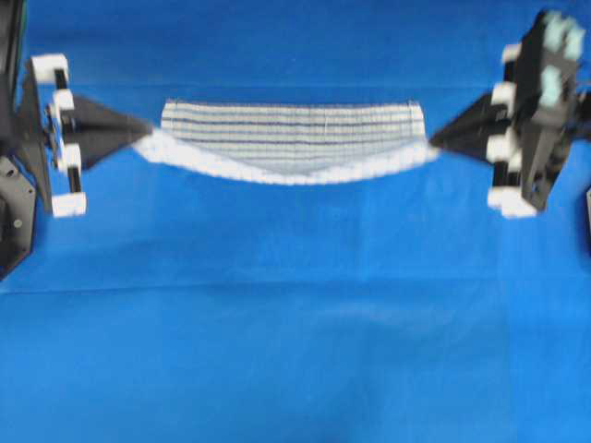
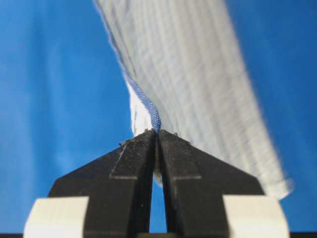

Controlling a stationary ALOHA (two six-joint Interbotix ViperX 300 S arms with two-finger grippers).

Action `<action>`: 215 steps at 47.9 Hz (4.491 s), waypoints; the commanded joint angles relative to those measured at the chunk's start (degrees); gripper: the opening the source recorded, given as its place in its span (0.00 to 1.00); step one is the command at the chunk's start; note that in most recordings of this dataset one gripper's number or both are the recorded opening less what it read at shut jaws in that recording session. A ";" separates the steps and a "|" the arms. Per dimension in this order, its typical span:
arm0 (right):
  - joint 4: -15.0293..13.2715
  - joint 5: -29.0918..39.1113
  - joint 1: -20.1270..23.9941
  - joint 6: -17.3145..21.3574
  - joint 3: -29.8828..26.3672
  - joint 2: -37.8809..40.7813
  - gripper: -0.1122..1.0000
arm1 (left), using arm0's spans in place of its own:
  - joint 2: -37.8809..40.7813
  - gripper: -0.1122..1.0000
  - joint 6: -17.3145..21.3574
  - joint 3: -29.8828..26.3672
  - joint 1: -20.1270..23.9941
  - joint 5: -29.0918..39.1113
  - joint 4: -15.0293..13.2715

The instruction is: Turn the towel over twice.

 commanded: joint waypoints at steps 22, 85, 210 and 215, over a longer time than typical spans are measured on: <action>0.18 -7.56 9.58 8.26 4.66 10.55 0.15 | 10.02 0.12 -8.88 -0.79 -13.27 4.31 -0.09; 0.18 -11.69 13.27 8.17 2.64 18.02 0.66 | 17.49 0.84 -8.61 -6.50 -17.23 10.55 -0.09; -8.00 -31.20 -24.61 5.63 5.01 36.83 0.46 | 50.36 0.50 -1.23 -9.76 22.76 -12.22 0.00; -8.17 -30.94 -24.61 5.27 5.19 36.91 0.18 | 50.27 0.29 -0.35 -9.84 22.76 -10.02 -0.09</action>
